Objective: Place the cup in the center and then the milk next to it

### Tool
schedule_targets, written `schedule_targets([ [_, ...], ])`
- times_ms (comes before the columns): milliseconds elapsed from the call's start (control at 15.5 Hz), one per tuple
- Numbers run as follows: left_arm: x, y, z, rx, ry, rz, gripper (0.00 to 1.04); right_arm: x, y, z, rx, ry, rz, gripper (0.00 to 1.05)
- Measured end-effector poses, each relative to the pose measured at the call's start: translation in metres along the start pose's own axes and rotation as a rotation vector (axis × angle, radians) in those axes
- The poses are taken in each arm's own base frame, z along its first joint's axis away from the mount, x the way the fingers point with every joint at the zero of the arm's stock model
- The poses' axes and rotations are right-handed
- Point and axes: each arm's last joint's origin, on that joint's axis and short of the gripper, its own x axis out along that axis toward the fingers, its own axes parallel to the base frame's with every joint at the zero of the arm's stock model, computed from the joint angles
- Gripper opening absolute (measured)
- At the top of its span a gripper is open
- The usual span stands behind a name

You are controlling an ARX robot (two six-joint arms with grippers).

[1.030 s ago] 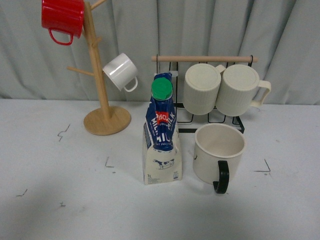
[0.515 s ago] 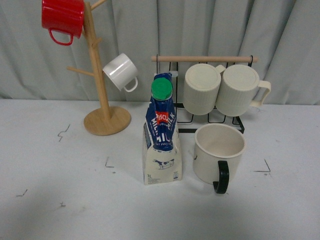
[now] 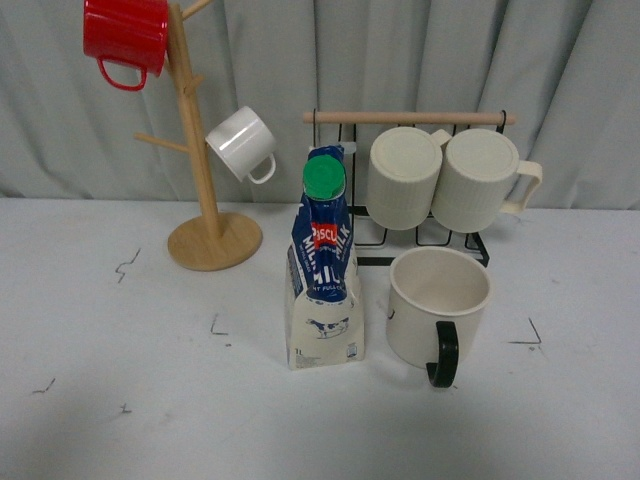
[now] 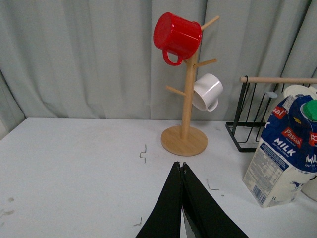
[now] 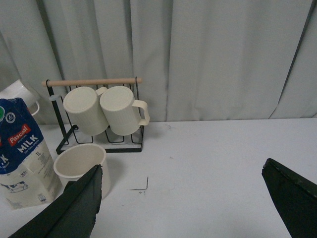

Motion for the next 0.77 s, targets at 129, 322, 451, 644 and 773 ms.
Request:
schedule_targets([
  [129,0.0000,0.0000,0.0001,0.000,-0.002,0.000,0.28,0.0000,0.0000,0.0000,0.000,0.000,0.000,0.98],
  [322,0.0000,0.0000,0.0001,0.000,-0.001,0.000,0.67,0.0000,0.0000,0.0000,0.000,0.000,0.000,0.98],
  [451,0.0000,0.0000,0.0001,0.000,-0.001,0.000,0.93,0.0000,0.0000,0.0000,0.000,0.000,0.000,0.98],
  [644,0.0000,0.0000,0.0001,0.001,-0.001,0.000,0.98,0.0000,0.0000,0.0000,0.000,0.000,0.000,0.98],
  [773,0.0000,0.0000,0.0001,0.001,-0.002,0.000,0.98,0.0000,0.0000,0.0000,0.000,0.000,0.000,0.98],
])
